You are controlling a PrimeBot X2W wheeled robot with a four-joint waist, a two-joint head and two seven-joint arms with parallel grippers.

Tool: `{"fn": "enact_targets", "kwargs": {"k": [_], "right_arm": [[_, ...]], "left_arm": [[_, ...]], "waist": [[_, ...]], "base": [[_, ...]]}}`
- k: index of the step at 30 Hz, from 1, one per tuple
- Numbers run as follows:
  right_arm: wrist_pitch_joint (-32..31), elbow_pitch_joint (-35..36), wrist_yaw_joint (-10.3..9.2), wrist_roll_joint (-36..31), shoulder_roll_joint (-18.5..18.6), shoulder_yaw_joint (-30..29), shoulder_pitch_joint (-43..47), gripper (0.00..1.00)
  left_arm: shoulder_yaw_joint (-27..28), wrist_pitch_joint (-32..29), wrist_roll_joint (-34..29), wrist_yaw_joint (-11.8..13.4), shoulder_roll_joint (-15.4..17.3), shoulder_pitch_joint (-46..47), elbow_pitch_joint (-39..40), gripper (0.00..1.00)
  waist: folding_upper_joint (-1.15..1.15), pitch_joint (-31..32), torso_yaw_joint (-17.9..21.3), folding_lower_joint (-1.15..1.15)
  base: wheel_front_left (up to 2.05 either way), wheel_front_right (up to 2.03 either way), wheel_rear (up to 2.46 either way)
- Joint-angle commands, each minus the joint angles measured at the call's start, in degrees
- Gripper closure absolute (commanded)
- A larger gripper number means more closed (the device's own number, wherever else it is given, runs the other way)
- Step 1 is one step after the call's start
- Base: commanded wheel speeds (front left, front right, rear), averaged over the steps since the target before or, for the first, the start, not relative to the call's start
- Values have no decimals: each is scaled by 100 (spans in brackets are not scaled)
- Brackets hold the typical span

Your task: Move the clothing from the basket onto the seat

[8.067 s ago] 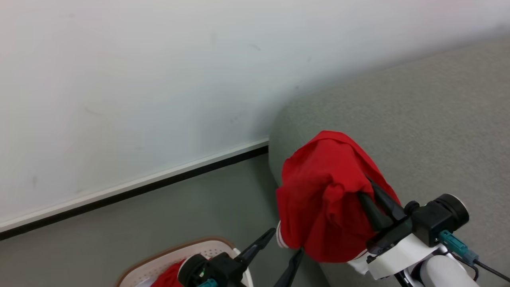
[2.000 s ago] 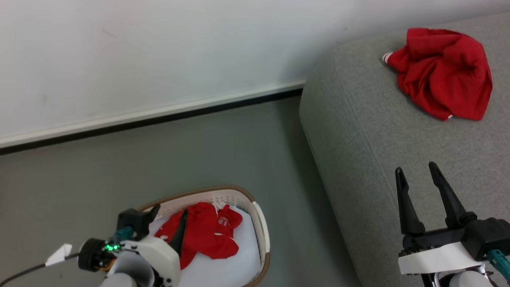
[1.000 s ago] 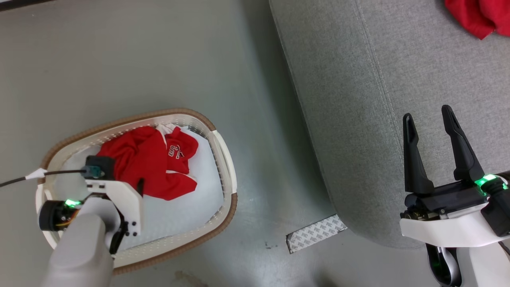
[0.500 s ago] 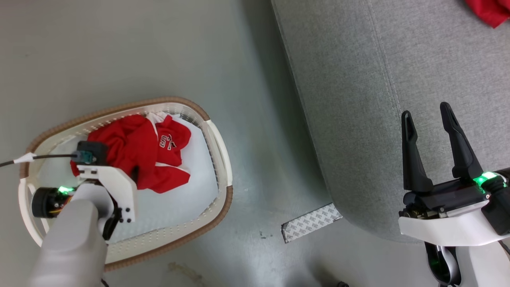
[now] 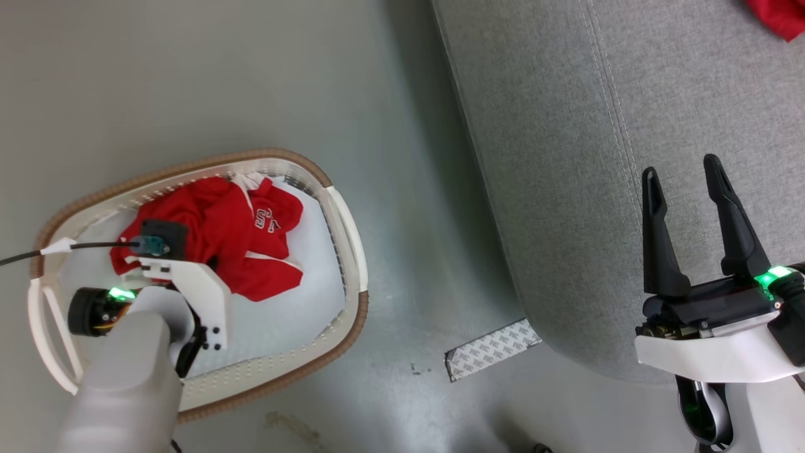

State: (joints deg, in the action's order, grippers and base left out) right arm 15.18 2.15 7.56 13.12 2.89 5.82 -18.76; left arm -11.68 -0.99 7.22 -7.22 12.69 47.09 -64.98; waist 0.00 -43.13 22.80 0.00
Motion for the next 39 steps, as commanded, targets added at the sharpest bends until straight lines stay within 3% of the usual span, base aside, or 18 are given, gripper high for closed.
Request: {"fn": "enact_targets", "kwargs": {"k": [1, 14, 27, 33, 39], "right_arm": [[-6, -23, -15, -34, 0, -37, -37, 0], [-6, -358, -15, -206, 2, -183, 258, 0], [-6, -697, -15, -426, 5, -406, 723, 0], [-6, -835, -15, -587, 4, -523, 966, 0], [-6, -940, -15, -815, 3, -634, 1126, 0]], "left_arm": [[-28, 73, 54, -18, -7, 59, -38, 100], [-507, 441, 719, -22, -159, -438, 285, 100], [-905, 379, 1707, -24, 183, -1494, 1962, 100], [-768, 324, 1853, 215, 294, -2113, 3091, 100], [-573, 278, 1916, 686, 447, -2871, 4413, 100]], "waist": [[0, 66, -49, 0], [0, 1127, -564, 0], [0, 2306, -981, 0], [0, 2809, -1163, 0], [0, 3266, -1320, 0]], "base": [[0, 0, 0], [0, 0, 0], [0, 0, 0], [0, 0, 0], [0, 0, 0]]}}
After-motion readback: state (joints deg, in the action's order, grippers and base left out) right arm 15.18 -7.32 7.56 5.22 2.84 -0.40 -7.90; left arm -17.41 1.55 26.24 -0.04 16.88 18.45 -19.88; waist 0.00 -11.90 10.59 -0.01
